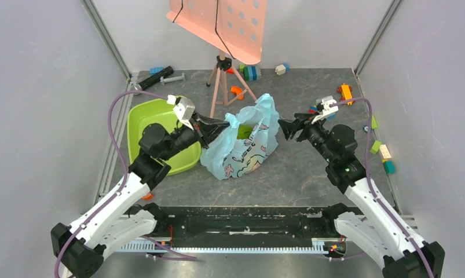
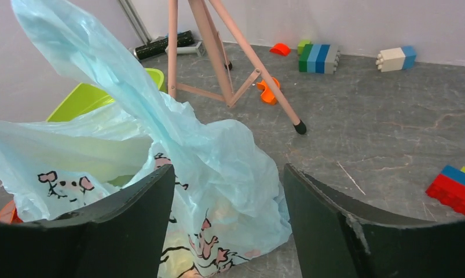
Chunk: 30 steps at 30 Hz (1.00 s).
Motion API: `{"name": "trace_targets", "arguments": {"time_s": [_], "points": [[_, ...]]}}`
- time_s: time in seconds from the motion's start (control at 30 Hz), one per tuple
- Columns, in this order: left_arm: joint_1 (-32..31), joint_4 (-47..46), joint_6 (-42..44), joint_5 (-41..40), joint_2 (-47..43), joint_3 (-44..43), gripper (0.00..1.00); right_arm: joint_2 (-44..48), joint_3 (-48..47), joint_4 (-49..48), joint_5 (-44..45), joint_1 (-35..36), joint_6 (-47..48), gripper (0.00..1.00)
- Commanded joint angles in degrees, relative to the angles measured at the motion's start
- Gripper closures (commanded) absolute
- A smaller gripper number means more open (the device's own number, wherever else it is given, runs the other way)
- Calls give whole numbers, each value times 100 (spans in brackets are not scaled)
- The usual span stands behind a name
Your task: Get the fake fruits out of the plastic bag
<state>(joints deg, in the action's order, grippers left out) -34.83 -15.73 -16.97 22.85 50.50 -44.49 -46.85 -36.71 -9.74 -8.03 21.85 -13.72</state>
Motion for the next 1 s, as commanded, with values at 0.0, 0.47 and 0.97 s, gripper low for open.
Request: {"name": "trace_targets", "arguments": {"time_s": [0.0,0.47,0.97], "points": [[20,-737,-402,317,-365,76,98,468,-334,369,169,-14,175,27],[20,-1241,-635,290,-836,560,98,-65,-2581,1904,-1441,45,161,45],[20,-1615,-608,277,-1186,1082,98,-1835,-4738,3256,469,2326,557,60]]}}
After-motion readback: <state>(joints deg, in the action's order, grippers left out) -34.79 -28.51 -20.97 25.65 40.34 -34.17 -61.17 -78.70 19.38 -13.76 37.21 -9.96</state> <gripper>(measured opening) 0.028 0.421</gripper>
